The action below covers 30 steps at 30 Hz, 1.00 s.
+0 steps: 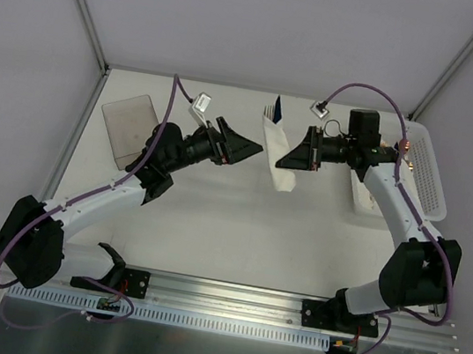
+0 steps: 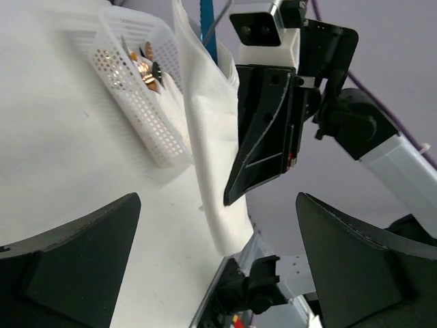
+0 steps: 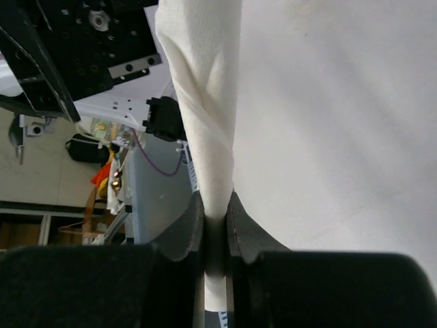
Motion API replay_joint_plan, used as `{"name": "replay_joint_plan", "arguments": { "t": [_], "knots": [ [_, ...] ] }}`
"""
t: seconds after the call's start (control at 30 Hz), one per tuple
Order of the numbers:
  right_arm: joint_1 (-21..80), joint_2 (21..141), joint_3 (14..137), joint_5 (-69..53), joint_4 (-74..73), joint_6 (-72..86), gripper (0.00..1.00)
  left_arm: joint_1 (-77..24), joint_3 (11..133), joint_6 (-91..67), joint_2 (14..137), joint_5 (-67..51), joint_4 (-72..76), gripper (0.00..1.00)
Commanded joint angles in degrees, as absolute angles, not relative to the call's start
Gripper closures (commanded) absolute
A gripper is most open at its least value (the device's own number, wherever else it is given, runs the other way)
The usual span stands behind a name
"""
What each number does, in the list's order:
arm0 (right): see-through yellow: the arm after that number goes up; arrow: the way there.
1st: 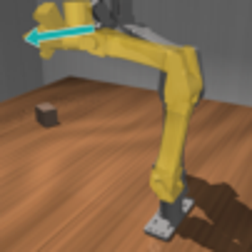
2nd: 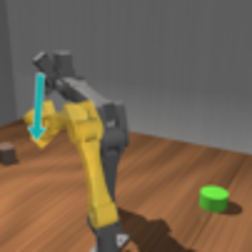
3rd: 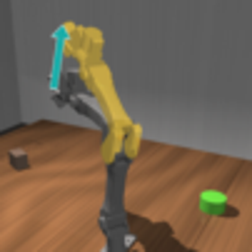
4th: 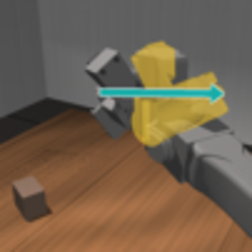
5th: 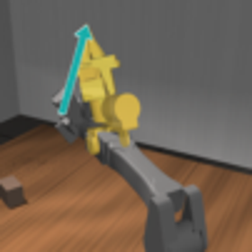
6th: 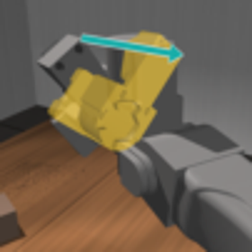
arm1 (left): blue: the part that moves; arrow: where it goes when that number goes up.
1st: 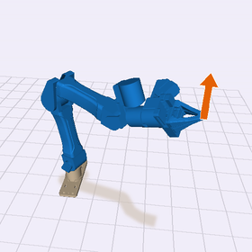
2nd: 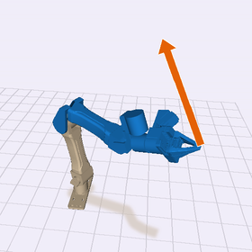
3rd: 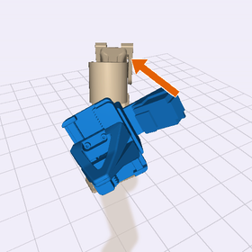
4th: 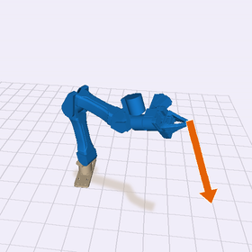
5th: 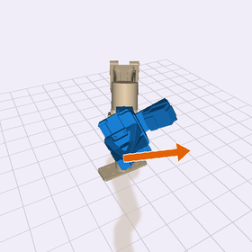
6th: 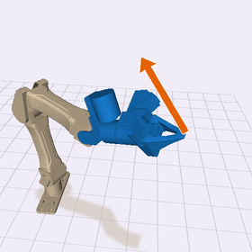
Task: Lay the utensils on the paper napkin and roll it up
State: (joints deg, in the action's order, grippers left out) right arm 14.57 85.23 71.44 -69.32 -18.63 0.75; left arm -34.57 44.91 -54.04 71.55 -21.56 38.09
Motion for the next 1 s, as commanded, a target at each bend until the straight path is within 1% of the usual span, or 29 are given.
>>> {"name": "replay_joint_plan", "arguments": {
  "t": [0.0,0.03,0.07,0.1,0.17,0.2,0.23,0.3,0.33,0.43,0.53,0.63,0.8,0.97],
  "knots": [
    [10.1,83.5,80.0,-69.5,-41.7,-23.1,1.00,-35.1,50.3,-45.4,68.0,-17.9,28.5,0.01],
    [7.5,84.5,82.2,-68.4,-53.9,-28.8,1.00,-35.2,51.2,-44.0,67.9,-17.5,24.4,0.01],
    [6.1,85.8,84.4,-67.2,-60.8,-40.7,1.00,-35.1,52.5,-41.9,67.9,-17.5,22.6,0.01],
    [4.6,88.3,87.7,-65.1,-70.7,-45.5,1.00,-35.1,52.8,-41.2,67.9,-17.5,21.2,0.01],
    [-1.6,90.7,90.1,-63.6,-78.4,-53.4,1.00,-35.2,52.9,-39.8,67.5,-16.7,18.7,0.01],
    [-3.6,93.4,91.3,-61.7,-85.4,-61.5,1.00,-35.1,52.8,-39.6,67.4,-16.6,18.3,0.01],
    [-8.0,94.8,93.7,-60.4,-87.9,-65.1,1.00,-35.2,52.4,-39.6,67.3,-16.7,18.3,0.01],
    [-12.8,98.1,96.3,-58.1,-92.2,-70.1,1.00,-35.2,51.8,-39.6,67.1,-17.0,18.3,0.01],
    [-17.1,101.3,98.1,-57.0,-95.0,-73.5,1.00,-35.2,51.5,-39.7,67.1,-17.2,18.3,0.01],
    [-24.0,104.6,102.1,-52.7,-95.0,-76.8,1.00,-35.1,50.4,-40.1,66.9,-17.5,18.8,0.01],
    [-28.9,109.4,107.0,-51.3,-94.9,-77.4,1.00,-35.1,48.6,-40.5,66.4,-16.9,19.9,0.01],
    [-31.2,113.8,111.3,-50.5,-94.9,-77.5,1.00,-35.2,46.9,-41.2,66.2,-16.6,21.0,0.01],
    [-30.7,118.2,112.4,-51.8,-95.0,-76.4,1.00,-35.2,44.9,-42.1,66.5,-16.1,22.0,0.01],
    [-28.7,120.7,110.8,-53.6,-95.0,-73.2,1.00,-35.1,44.6,-42.4,66.5,-15.4,21.9,0.01]
  ]
}}
